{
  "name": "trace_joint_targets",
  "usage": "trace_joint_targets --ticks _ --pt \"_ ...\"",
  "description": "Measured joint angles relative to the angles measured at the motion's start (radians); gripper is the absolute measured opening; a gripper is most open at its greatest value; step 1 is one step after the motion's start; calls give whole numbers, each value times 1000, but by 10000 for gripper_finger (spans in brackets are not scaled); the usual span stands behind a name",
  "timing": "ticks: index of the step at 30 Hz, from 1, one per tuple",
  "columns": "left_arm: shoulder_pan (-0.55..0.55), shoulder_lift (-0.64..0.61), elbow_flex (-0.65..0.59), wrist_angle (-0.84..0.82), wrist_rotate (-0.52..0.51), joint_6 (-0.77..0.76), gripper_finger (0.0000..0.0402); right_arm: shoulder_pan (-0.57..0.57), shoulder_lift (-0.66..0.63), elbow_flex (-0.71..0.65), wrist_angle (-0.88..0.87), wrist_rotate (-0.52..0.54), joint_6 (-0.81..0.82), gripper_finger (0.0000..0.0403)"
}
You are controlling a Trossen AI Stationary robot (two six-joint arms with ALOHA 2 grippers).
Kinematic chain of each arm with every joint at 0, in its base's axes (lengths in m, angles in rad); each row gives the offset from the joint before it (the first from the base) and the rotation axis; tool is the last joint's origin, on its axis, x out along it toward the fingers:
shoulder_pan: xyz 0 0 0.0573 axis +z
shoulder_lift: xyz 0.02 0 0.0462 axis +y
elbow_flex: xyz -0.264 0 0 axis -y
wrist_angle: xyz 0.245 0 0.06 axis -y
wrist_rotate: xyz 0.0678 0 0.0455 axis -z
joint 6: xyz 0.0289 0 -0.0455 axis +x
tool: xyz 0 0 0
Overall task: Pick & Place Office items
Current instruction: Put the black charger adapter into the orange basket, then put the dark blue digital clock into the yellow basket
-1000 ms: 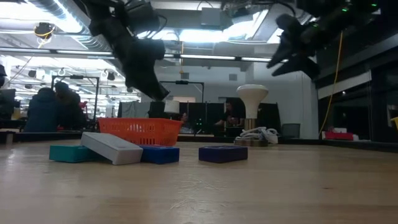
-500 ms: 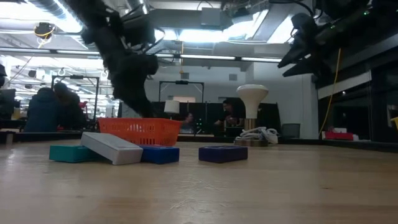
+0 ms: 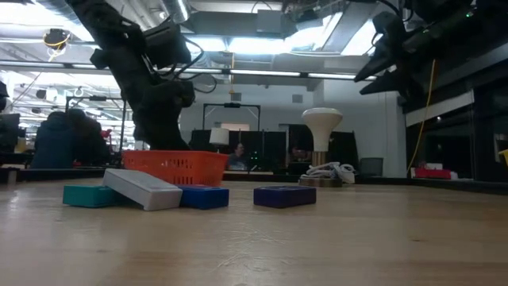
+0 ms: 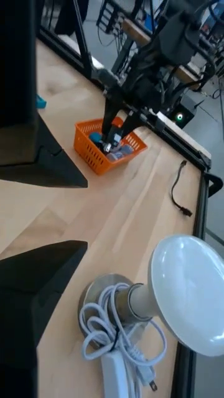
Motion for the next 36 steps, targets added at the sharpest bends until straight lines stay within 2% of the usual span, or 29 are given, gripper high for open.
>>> trace_joint_targets --ticks 6,10,18,22,24,28,31,33,36 --pt "0 0 -1 15 -19 -27 260 0 0 0 5 0 1 153" --pt "1 0 16 15 -10 -35 286 0 0 0 5 9 20 153" --pt "1 -3 112 17 -4 -51 287 0 8 0 -45 33 143 153" --pt "-8 -3 179 22 -7 -55 287 0 34 0 -80 -20 158 153" --pt "-15 -3 212 34 -14 -54 287 0 52 0 -79 -37 155 153" --pt "-30 -3 278 101 -43 -54 287 1 99 0 -75 -26 36 153" --pt "-45 -4 325 152 -103 -27 287 -4 146 0 -15 -39 26 153" --pt "-56 -5 341 179 -155 -1 287 -24 183 0 66 -114 34 153" --pt "-62 -4 343 176 -184 -1 287 -30 256 0 268 -309 36 153"
